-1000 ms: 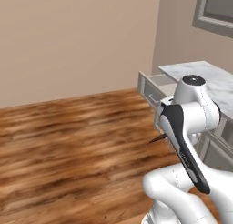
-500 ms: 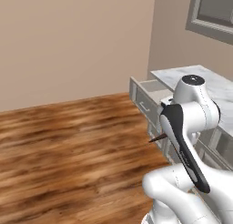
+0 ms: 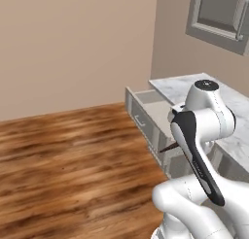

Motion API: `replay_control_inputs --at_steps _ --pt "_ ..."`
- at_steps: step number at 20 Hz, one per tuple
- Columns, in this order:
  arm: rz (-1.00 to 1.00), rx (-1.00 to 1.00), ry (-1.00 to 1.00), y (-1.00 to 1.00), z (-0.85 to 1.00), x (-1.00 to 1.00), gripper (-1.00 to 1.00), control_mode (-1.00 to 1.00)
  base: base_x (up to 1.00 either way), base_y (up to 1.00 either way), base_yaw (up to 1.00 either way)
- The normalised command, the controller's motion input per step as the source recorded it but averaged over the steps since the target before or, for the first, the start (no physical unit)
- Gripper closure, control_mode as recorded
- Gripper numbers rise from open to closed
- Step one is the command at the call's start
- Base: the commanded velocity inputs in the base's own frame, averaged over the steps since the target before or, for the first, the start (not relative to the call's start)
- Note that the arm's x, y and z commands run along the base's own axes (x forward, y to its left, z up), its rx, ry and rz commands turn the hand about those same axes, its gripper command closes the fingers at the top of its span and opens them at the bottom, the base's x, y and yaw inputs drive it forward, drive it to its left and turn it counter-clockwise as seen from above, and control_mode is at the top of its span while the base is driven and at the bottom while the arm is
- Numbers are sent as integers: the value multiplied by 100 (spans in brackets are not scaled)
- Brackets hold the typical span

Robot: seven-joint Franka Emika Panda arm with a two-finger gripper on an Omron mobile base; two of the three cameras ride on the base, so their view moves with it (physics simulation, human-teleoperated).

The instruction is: Organize the utensils by type. Pick up the wooden spoons from the counter and place them in the open cabinet. Then pick up the metallic utensils from the counter and place them in the open drawer.

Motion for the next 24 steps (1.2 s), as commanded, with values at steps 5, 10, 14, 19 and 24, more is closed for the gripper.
replay_control_inputs --at_steps 5,10,14,19,24 --pt "0 0 0 0 0 0 100 100 36 -49 0" --pt "0 0 0 0 0 0 100 100 38 -43 0" --pt "0 0 0 0 0 0 100 100 53 -36 0" --pt "0 0 0 0 0 0 100 100 52 -33 0" --pt "0 0 0 0 0 0 100 100 45 -27 0"
